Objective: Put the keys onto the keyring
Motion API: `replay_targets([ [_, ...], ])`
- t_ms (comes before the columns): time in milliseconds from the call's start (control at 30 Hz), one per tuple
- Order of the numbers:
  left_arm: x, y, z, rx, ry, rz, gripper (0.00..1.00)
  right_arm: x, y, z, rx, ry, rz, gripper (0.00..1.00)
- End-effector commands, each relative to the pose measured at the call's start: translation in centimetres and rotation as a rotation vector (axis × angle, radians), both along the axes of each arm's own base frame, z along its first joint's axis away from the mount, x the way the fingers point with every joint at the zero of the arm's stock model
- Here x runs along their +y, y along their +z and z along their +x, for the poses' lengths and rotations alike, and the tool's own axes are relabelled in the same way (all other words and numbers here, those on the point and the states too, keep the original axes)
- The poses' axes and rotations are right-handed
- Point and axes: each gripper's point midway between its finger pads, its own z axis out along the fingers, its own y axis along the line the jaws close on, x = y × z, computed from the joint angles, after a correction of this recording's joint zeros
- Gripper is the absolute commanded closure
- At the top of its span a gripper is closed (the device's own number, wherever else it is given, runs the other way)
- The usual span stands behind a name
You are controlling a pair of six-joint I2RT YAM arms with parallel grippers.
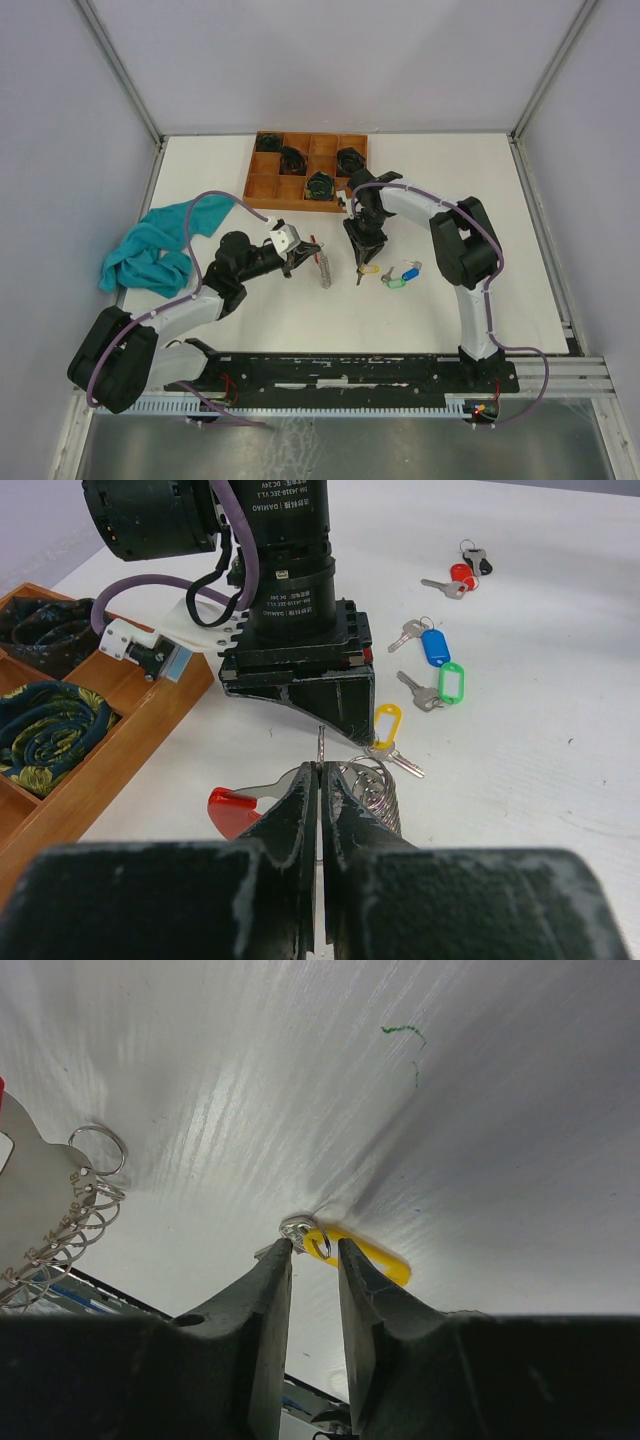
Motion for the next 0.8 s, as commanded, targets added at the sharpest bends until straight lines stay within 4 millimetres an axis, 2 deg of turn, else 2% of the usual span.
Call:
replay_targets([
  [0,-0.14,2.41,0.30,-0.080,-0.004,-0.040,0.97,0.50,0.30,0.57,-0.011,-0.002,0.018,0.67],
  [767,-0.31,2.33,0.18,-0.073,-0.018,-0.039,0.97,0.84,-0.03,-0.10,0.015,0.002,0.046,0.77],
])
